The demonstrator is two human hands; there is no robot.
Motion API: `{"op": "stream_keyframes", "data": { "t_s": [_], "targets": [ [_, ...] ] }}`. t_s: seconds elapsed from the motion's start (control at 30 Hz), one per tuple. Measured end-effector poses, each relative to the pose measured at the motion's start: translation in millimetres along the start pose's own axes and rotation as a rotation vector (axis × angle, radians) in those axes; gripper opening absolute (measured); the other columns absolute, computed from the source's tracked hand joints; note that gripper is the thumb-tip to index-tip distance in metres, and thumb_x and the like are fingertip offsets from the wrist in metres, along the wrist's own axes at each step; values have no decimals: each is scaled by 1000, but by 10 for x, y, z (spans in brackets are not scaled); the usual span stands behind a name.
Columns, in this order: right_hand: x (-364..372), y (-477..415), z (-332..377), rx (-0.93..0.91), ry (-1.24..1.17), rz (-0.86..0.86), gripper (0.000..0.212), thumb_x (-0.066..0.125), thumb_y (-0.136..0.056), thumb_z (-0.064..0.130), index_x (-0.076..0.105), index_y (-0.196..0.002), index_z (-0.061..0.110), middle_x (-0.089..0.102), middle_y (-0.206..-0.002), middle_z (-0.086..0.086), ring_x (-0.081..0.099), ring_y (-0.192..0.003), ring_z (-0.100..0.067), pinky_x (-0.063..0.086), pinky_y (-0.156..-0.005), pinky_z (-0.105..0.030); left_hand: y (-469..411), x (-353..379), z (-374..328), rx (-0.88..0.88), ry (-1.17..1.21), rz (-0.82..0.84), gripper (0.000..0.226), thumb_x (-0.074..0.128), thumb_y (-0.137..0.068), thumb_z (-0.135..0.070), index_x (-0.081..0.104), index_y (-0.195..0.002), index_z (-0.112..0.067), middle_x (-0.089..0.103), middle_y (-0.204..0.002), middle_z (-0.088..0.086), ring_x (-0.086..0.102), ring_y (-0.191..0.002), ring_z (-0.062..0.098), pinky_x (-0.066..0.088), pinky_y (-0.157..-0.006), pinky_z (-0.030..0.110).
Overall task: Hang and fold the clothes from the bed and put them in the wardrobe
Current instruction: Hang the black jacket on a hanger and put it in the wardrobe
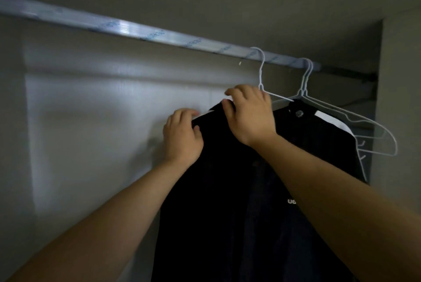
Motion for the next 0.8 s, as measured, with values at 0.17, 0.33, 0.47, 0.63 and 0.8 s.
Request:
{"op": "stream_keyframes", "data": {
  "t_s": [0.17,0.33,0.47,0.63,0.8],
  "targets": [
    [-612,543,-912,310,56,-286,27,52,-97,33,61,-114,15,57,-122,-11,49,-116,-33,33,-94,-44,14,206,-1091,314,12,17,24,63,-86,-14,63,-109,-19,59,-114,-2,52,-109,20,38,-96,35],
    [-791,985,-1800,680,64,-222,34,51,-97,24,55,-127,9,52,-133,-19,44,-124,-40,33,-100,-50,-50,774,-1812,389,33,247,26,59,-95,-26,61,-120,-19,57,-121,0,53,-114,23,41,-100,38],
    [-514,1194,-2172,835,-106,104,37,44,-103,36,52,-129,11,61,-128,-19,56,-117,-41,44,-95,-46,-14,1124,-2178,533,-172,298,35,57,-95,-38,59,-129,-28,50,-139,-5,44,-127,22,35,-106,40],
    [-512,1280,-2179,711,-306,141,27,46,-104,19,63,-124,14,70,-113,-11,64,-100,-27,41,-76,-29,55,1485,-2364,643,-316,454,42,53,-97,-48,54,-138,-38,49,-147,-9,34,-141,20,13,-119,51],
    [-585,1378,-2239,678,-377,121,11,53,-102,24,60,-109,18,67,-92,2,61,-84,-17,45,-71,-32,-66,1557,-2441,631,-302,550,30,47,-99,-54,66,-119,-42,65,-116,-11,51,-118,19,29,-100,44]
  ]
}}
Point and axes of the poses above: each hand's wrist, its own y-axis away from the middle knuckle, its own x-axis out of the palm, z = x × y, the point moved 10 cm from there along -y, towards the middle knuckle
